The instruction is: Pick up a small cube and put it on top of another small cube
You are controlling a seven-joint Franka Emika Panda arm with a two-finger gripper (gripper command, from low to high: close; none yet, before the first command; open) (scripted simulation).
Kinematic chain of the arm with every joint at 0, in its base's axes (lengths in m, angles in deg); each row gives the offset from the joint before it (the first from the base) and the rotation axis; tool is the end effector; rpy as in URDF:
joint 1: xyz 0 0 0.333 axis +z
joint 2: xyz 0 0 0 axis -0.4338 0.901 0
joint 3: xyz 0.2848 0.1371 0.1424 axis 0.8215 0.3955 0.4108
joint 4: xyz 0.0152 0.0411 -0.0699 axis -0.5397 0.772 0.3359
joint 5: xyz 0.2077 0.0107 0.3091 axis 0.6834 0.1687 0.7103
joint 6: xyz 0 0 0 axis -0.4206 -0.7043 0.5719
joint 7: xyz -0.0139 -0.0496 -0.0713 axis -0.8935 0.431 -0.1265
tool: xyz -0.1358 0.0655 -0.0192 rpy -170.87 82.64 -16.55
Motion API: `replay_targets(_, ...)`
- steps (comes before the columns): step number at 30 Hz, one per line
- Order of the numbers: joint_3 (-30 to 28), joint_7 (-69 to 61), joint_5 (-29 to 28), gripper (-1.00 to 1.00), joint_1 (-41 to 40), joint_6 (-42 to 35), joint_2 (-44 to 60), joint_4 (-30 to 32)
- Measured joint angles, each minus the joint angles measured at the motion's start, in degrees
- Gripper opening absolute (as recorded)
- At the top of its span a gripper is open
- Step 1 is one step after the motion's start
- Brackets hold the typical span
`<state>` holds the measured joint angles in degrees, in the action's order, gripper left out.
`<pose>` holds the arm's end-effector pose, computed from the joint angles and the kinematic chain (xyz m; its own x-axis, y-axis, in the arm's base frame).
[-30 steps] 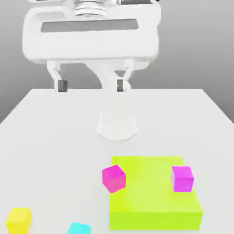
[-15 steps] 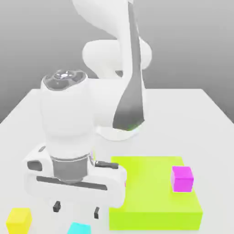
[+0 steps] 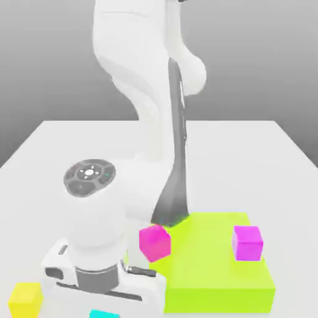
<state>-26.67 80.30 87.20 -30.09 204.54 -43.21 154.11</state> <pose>0.5250 -0.0896 0.1816 0.5466 -0.8374 -0.0001 -0.8374 -0.5466 -0.0004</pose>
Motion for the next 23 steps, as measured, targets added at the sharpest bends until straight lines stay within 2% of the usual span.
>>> replay_targets(14, -13.1, 28.21, 4.81, -1.0, -3.16, -7.42, -6.18, -0.33)
replay_targets(18, -12.17, 28.87, 8.4, -1.0, -5.2, -3.2, -0.95, -0.94)
replay_targets(19, -11.31, 28.19, 9.51, 1.0, -5.88, -1.53, 0.95, -1.14)
replay_targets(23, -11.31, 28.19, 9.51, 1.0, -5.88, -1.53, 0.95, -1.14)
